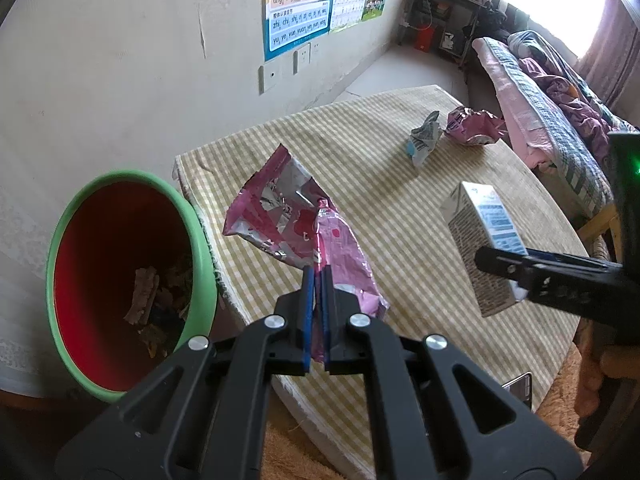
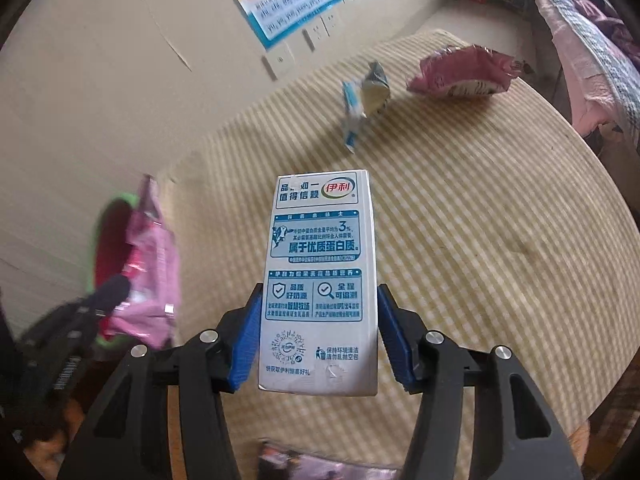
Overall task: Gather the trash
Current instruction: 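Lift the milk carton with the right gripper while the left carries the pink wrapper toward the bucket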
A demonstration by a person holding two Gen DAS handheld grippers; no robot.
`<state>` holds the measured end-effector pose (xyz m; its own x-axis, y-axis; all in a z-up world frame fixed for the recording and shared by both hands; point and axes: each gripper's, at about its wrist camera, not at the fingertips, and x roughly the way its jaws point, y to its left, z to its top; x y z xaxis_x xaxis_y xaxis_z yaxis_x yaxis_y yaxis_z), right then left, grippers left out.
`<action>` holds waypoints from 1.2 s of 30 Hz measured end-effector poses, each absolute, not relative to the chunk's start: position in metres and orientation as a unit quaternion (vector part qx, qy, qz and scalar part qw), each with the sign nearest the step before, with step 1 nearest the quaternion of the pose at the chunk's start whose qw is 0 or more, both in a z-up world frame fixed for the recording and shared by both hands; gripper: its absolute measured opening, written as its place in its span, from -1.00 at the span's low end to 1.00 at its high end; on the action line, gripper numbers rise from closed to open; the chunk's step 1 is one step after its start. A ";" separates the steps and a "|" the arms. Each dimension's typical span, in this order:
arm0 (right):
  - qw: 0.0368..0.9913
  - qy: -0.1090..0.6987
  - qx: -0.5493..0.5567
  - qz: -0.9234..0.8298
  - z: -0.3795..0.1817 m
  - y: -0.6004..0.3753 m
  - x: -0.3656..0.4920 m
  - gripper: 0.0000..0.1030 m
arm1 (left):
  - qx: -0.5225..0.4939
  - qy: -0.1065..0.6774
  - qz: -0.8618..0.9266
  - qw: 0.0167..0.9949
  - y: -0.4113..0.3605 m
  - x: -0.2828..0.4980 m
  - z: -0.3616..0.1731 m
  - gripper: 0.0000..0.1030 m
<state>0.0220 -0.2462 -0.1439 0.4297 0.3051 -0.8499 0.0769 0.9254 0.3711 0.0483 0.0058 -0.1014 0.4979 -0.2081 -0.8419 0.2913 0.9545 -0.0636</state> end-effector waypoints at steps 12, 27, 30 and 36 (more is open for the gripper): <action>0.835 0.508 0.186 0.103 -0.110 -0.227 0.011 0.03 | 0.034 0.470 -0.130 0.872 0.024 0.051 -0.089 -0.94; 0.835 0.505 0.183 0.121 -0.106 -0.215 0.019 0.03 | 0.026 0.475 -0.108 0.873 0.045 0.053 -0.091 -0.94; 0.834 0.505 0.182 0.123 -0.107 -0.214 0.020 0.03 | 0.025 0.475 -0.103 0.873 0.050 0.053 -0.091 -0.94; 0.834 0.506 0.180 0.124 -0.107 -0.212 0.020 0.03 | 0.024 0.473 -0.089 0.876 0.061 0.052 -0.090 -0.94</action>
<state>0.0203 -0.2124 -0.1074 0.4568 0.3891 -0.8000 -0.0241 0.9044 0.4261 0.0518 0.0611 -0.0902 0.5360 -0.1327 -0.8337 0.1775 0.9832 -0.0424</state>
